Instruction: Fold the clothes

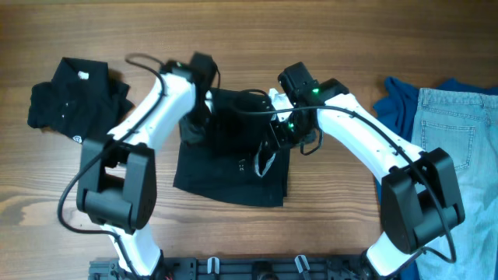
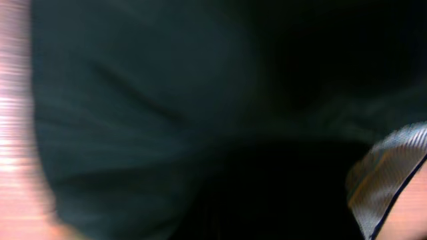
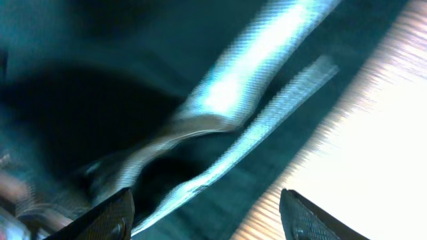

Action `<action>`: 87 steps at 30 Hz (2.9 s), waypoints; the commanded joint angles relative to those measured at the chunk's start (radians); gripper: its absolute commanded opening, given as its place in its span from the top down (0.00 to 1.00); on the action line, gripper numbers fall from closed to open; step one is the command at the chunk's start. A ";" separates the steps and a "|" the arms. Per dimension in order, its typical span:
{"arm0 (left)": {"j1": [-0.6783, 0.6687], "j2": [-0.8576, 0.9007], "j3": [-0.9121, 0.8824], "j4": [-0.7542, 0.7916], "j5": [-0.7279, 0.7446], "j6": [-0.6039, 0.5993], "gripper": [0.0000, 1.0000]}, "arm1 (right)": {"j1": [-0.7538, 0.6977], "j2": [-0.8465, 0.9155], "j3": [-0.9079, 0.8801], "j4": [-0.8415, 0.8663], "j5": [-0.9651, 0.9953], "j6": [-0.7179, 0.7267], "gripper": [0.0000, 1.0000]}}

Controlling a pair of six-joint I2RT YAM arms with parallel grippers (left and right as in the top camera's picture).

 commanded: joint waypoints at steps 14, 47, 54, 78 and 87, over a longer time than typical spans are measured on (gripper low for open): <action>-0.259 -0.033 -0.240 0.144 0.101 0.016 0.96 | -0.116 0.077 0.007 0.137 -0.109 0.113 0.38; -0.060 -0.191 -0.226 0.160 -0.054 0.011 0.50 | -0.134 -0.025 0.032 -0.160 -0.110 -0.064 0.37; -0.060 -0.191 -0.226 0.168 -0.069 0.011 0.48 | -0.021 -0.024 -0.111 -0.072 -0.178 0.037 0.11; -0.060 -0.191 -0.226 0.188 -0.092 0.011 0.37 | -0.080 -0.114 -0.036 -0.267 0.231 0.279 0.54; -0.060 -0.191 -0.226 0.382 -0.041 0.106 0.80 | -0.189 -0.076 -0.083 -0.176 -0.088 0.103 0.88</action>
